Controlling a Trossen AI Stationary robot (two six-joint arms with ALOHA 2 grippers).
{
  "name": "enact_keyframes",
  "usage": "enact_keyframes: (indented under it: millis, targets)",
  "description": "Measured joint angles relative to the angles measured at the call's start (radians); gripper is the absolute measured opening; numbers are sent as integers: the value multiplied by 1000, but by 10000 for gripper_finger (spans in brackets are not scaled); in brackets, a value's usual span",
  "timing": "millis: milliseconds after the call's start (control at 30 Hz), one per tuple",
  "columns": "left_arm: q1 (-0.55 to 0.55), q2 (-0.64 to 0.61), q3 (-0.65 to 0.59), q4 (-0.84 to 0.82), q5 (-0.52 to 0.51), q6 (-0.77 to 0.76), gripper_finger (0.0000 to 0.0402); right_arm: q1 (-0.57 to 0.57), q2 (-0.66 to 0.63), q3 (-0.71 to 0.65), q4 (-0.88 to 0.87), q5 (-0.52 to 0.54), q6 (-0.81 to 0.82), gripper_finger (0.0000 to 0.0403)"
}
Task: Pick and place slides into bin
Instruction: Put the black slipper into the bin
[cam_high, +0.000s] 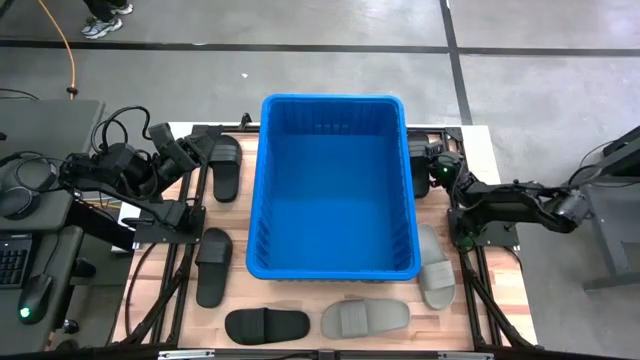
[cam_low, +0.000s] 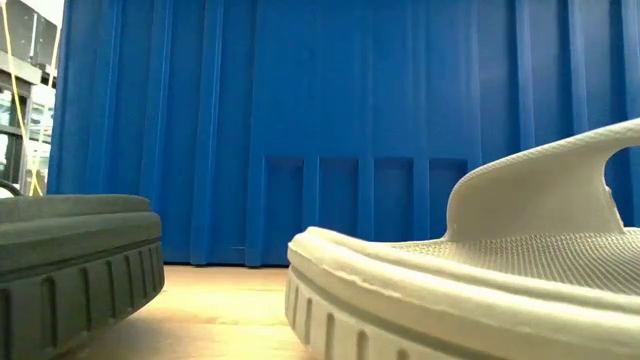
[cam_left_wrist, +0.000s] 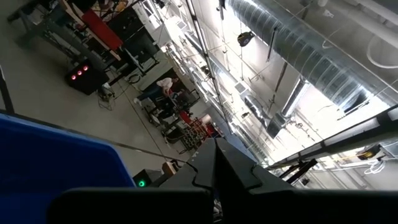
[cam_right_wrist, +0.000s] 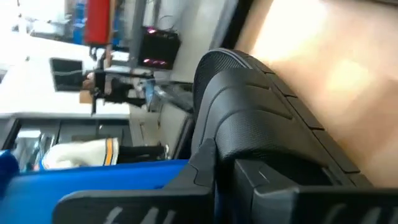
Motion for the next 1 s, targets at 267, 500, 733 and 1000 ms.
enact_keyframes:
  millis: [267,500,733,1000]
  targets:
    - [0,0,0,0,2,0,1,-5,-61,0,214,69,-79,1]
    - [0,0,0,-1,2,10,1,-10,-210,0,218,129,-211,1]
    - [0,1,0,0,-1,11,1,-24,-395,0,156,84,-266,0]
    - [0,5,0,-2,-9,26,1,-24,-606,27,145,80,-373,0]
